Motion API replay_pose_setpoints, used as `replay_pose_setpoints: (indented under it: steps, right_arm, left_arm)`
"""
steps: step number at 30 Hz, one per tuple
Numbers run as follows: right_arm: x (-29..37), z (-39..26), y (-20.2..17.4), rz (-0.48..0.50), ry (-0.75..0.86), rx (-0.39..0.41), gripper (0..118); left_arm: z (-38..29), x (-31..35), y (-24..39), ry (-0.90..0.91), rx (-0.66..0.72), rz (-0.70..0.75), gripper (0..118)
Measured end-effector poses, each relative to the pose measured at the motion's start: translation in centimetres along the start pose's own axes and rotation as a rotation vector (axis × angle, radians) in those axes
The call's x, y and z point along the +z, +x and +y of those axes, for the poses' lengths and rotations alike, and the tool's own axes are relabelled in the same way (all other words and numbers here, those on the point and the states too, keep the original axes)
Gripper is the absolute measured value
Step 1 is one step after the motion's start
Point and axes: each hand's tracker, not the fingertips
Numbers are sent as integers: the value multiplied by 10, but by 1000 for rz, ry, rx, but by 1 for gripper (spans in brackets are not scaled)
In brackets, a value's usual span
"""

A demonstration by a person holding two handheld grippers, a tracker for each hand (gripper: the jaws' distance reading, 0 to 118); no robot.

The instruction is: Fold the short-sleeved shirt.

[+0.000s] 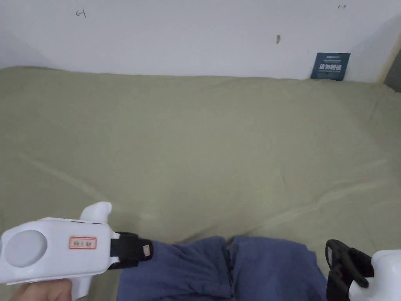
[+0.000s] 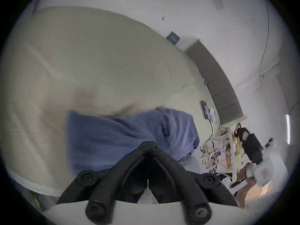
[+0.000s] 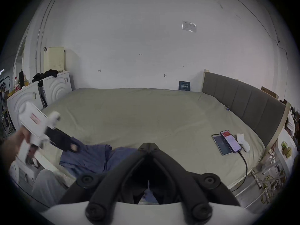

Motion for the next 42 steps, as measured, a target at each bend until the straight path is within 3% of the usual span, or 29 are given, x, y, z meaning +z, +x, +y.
replay_pose_setpoints:
  steps: [3, 6, 7, 9, 10, 11, 16, 19, 21, 22, 23, 24, 26, 27, 32, 38, 42]
  right_arm:
    - [-6, 1, -11, 22, -7, 13, 2]
    - [-10, 0, -21, 38, -25, 26, 2]
    - [-11, -1, -24, 43, -30, 31, 2]
    - [-13, -2, -29, 51, -46, 46, 2]
    - [-14, -2, -31, 57, -51, 51, 2]
    - [-14, -2, -33, 57, -52, 56, 2]
    - [-13, 1, -37, 55, -56, 73, 2]
    - [-14, 1, -38, 48, -60, 78, 2]
    - [-14, 2, -38, 46, -63, 81, 2]
    - [-14, 2, -38, 46, -64, 81, 2]
    - [-13, 2, -38, 45, -63, 81, 2]
    - [-12, 2, -37, 47, -61, 79, 2]
    - [-9, 3, -36, 48, -58, 75, 2]
    - [-7, 3, -36, 50, -56, 75, 2]
    - [-3, 6, -30, 51, -37, 67, 2]
    - [1, 15, -21, 62, 8, 54, 2]
    - [0, 18, -19, 76, 27, 55, 2]
  left_arm:
    - [0, 8, -45, -4, 80, 82, 0]
    - [-7, 6, -74, -9, 178, -18, 0]
    - [-8, 1, -73, -18, 187, -68, 7]
    - [-12, -8, -79, -26, 187, -141, 86]
    - [-13, -15, -82, -32, 200, -172, 113]
    - [-14, -21, -81, -43, 212, -209, 115]
    - [-6, -52, -101, -105, 234, -273, 114]
    - [-10, -74, -101, -144, 290, -392, 109]
    - [-13, -90, -100, -162, 306, -493, 83]
    - [-14, -95, -99, -174, 321, -489, 60]
    - [-10, -107, -116, -183, 322, -438, 17]
    - [-11, -111, -116, -201, 314, -361, 10]
    - [-14, -114, -118, -205, 321, -323, 10]
    - [-12, -105, -114, -183, 352, -396, 10]
    - [-5, -64, -103, -93, 319, -327, 9]
    - [6, 39, -97, 104, 286, -100, 9]
    - [17, 93, -79, 162, 208, 154, 9]
